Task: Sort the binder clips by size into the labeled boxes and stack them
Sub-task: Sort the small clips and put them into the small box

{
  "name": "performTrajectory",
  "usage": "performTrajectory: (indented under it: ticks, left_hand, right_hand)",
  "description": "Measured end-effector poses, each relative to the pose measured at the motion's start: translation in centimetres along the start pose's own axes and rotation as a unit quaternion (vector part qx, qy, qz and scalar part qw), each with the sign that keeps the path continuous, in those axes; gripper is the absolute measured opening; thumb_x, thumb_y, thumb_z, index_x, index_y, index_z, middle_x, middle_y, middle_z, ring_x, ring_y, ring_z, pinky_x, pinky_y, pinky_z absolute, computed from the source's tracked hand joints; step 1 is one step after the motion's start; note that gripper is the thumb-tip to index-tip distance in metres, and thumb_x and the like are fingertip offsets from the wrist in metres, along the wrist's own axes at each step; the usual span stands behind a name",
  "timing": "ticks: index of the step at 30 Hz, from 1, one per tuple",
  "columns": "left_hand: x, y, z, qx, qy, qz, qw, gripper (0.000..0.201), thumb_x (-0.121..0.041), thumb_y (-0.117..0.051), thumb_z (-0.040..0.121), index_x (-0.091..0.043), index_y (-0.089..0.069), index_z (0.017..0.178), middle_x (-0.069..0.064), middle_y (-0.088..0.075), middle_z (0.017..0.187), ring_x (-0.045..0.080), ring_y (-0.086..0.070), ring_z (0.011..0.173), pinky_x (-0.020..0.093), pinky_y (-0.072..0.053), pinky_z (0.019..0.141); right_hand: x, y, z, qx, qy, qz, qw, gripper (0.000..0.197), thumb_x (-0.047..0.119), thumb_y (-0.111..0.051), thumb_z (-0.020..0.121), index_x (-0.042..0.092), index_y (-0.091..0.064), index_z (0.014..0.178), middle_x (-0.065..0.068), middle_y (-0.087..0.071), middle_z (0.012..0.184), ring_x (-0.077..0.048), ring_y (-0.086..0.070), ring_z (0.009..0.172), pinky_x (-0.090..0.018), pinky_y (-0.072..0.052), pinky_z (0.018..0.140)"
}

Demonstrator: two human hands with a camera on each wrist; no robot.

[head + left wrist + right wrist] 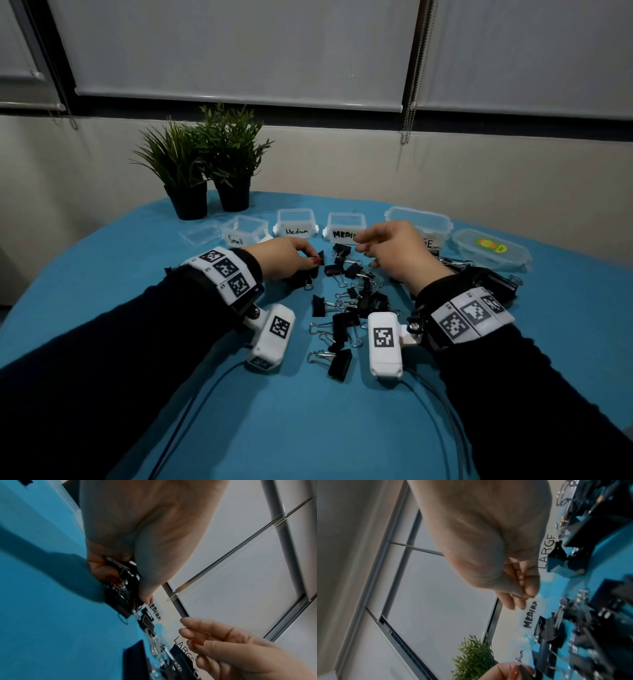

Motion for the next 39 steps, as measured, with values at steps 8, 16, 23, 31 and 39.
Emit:
performTrajectory:
  ticks: [8, 16, 23, 31, 39]
  left_hand:
    - [-0.4, -0.6, 1.7, -0.052, -0.013, -0.091, 0.994, 0.017, -0.034, -0.060, 0.100, -0.021, -0.065, 0.109, -0.001, -0.059, 0.073, 0.010, -0.040, 0.049, 0.015, -0.029, 0.036]
    - [-1.8, -0.8, 1.3, -0.014, -0.067, -0.135, 0.988, 0.025, -0.029, -0.073, 0.091, -0.032, -0.068, 0.115, 0.000, -0.064, 0.122, 0.017, -0.063, 0.102, 0.036, -0.054, 0.089]
    - [-5.2, -2.2, -0.2, 0.082, -0.214, 0.031, 0.973, 0.020, -0.036, -0.080, 0.084, -0.041, -0.071, 0.101, -0.017, -0.062, 0.111, 0.007, -0.059, 0.108, 0.029, -0.046, 0.102]
    - [-5.1, -2.8, 1.3, 0.015, -0.148, 0.099, 0.984, 0.022, -0.026, -0.069, 0.094, -0.023, -0.068, 0.116, -0.002, -0.066, 0.120, 0.015, -0.061, 0.100, 0.026, -0.049, 0.089]
    - [-4.4, -2.3, 1.9, -0.037, -0.104, 0.047, 0.993, 0.017, -0.031, -0.066, 0.096, -0.024, -0.066, 0.112, 0.000, -0.064, 0.119, 0.019, -0.061, 0.100, 0.033, -0.052, 0.084]
  right_hand:
    - [-0.5, -0.1, -0.8, 0.089, 0.008, -0.218, 0.972, 0.046, -0.008, -0.056, 0.093, 0.027, -0.070, 0.119, 0.002, -0.063, 0.122, -0.019, -0.059, 0.115, -0.027, -0.043, 0.088]
    - [-1.1, -0.5, -0.5, 0.106, -0.002, -0.187, 0.977, 0.041, -0.001, -0.078, 0.081, 0.024, -0.069, 0.112, -0.001, -0.069, 0.109, -0.019, -0.065, 0.101, -0.027, -0.051, 0.084]
    - [-0.6, 0.2, -0.2, 0.059, 0.005, -0.126, 0.990, 0.029, -0.009, -0.075, 0.080, 0.016, -0.069, 0.095, -0.004, -0.072, 0.100, -0.017, -0.070, 0.087, -0.018, -0.053, 0.063]
    - [-1.5, 0.2, -0.5, 0.073, -0.079, -0.121, 0.987, 0.017, -0.012, -0.070, 0.085, 0.004, -0.065, 0.083, -0.017, -0.073, 0.085, -0.023, -0.071, 0.065, -0.032, -0.062, 0.060]
    - [-1.9, -0.6, -0.2, 0.080, -0.065, -0.133, 0.986, 0.009, 0.006, -0.069, 0.093, 0.008, -0.067, 0.101, -0.011, -0.072, 0.084, -0.019, -0.065, 0.065, -0.031, -0.060, 0.061]
Point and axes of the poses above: each hand's wrist, its own z-axis towards the middle knuckle, its own y-axis out of the back of the hand, x = y × z, the point moved 5 cm from there along z, towards the middle knuckle
